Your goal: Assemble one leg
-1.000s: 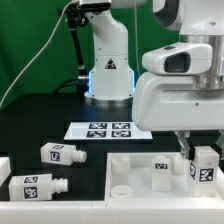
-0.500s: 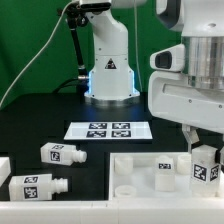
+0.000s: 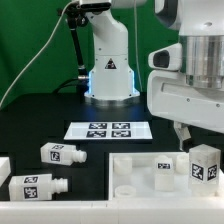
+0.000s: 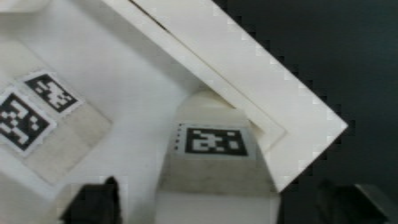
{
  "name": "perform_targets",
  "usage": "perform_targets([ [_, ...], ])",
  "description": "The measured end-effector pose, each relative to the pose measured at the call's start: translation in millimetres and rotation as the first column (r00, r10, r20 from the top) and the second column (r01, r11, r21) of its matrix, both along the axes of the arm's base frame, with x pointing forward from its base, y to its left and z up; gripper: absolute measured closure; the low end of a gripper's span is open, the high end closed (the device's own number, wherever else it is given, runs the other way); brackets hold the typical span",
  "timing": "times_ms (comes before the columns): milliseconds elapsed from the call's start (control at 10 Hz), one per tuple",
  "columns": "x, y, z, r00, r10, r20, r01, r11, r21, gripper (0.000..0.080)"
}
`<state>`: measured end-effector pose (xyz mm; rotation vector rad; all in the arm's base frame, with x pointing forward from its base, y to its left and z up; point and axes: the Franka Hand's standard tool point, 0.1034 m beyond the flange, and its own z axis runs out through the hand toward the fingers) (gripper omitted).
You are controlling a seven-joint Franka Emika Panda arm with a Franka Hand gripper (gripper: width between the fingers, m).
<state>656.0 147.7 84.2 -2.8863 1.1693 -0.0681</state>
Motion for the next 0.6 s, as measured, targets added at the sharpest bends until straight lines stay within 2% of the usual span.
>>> perform_targets([
  [100,-0.2,0.7,-0.1,0.991,0.131,0.001,-0.131,0.991,-0.017,0.0171],
  [300,-0.8,1.8,-0.4,0.927,0.374,-0.006,-0.374,0.927,-0.037,0.0156],
  [400,-1.1,2.5,-1.2,0.87,0.494,-0.014,-0.494,0.868,-0.046,0.0151],
  [500,0.8,2.6,-1.4,0.741,0.671,-0.033,-0.671,0.739,-0.065,0.015],
  [600,2.0,1.9,-0.5,0.669,0.742,-0.052,-0.744,0.666,-0.061,0.015],
])
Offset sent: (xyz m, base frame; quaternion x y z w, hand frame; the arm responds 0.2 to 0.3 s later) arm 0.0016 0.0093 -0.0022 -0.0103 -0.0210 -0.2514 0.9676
